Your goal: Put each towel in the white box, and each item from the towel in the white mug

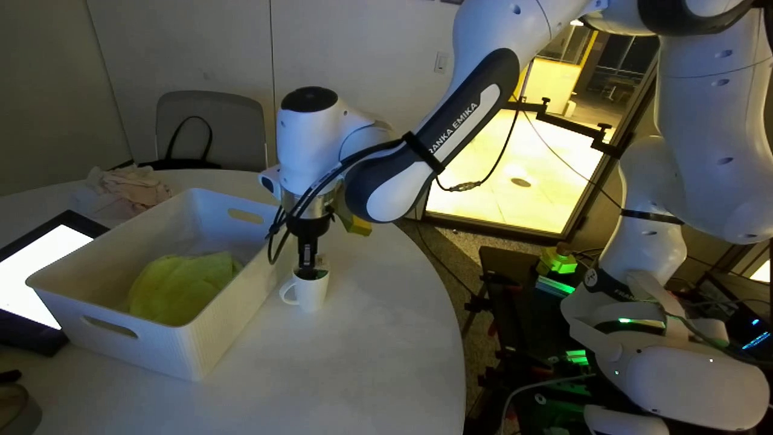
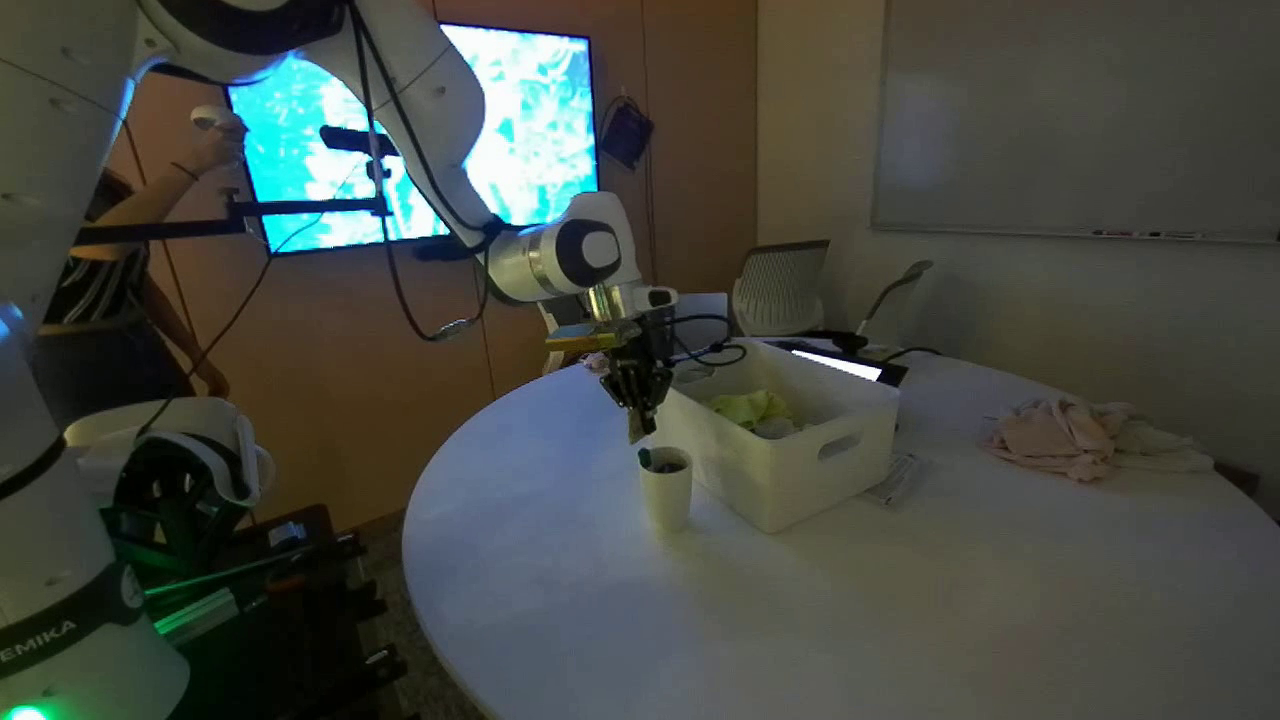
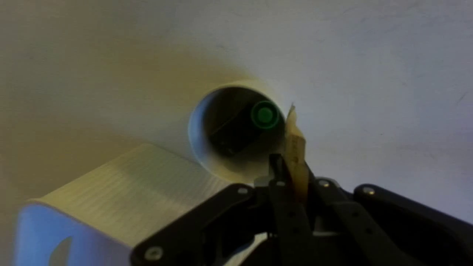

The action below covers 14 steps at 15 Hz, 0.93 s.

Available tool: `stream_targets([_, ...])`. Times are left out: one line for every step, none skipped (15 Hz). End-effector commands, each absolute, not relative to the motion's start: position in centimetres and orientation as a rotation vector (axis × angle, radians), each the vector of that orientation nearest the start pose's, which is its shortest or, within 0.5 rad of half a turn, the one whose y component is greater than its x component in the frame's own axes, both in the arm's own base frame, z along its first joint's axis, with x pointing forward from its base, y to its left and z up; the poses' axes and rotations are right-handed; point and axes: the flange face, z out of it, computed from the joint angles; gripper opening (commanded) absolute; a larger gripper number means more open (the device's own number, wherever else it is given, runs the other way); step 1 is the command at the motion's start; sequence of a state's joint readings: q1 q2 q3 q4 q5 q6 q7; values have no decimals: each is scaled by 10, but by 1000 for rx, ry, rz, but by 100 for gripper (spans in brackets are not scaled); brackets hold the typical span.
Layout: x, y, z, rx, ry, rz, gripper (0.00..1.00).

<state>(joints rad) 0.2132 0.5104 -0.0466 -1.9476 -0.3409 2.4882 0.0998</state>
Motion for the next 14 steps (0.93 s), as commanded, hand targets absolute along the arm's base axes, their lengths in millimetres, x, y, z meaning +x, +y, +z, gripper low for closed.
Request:
stream_targets([615, 92, 233, -3375, -607, -146, 8])
stream_targets([616, 87, 233, -3379, -635, -148, 8])
stream_targets([617, 81, 232, -3382, -654, -149, 7])
stream_targets([619, 77, 230, -3385, -675, -150, 7])
stream_targets([619, 74, 229, -3386, -696, -150, 7])
stream_targets([621, 71, 226, -3381, -719, -148, 7])
stream_targets([622, 69, 224, -3381, -734, -151, 7])
stream_targets([624, 67, 222, -3374, -756, -150, 7])
stream_targets([625, 66, 219, -3365, -777, -148, 7])
stream_targets([626, 65, 216, -3360, -795, -145, 7])
stream_targets([627, 64, 213, -3350, -822, -140, 7])
stream_targets([628, 64, 209, -3340, -847, -132, 7])
stream_targets([629, 63, 205, -3332, -868, -125, 7])
stream_targets([629, 62, 201, -3323, -889, -116, 7])
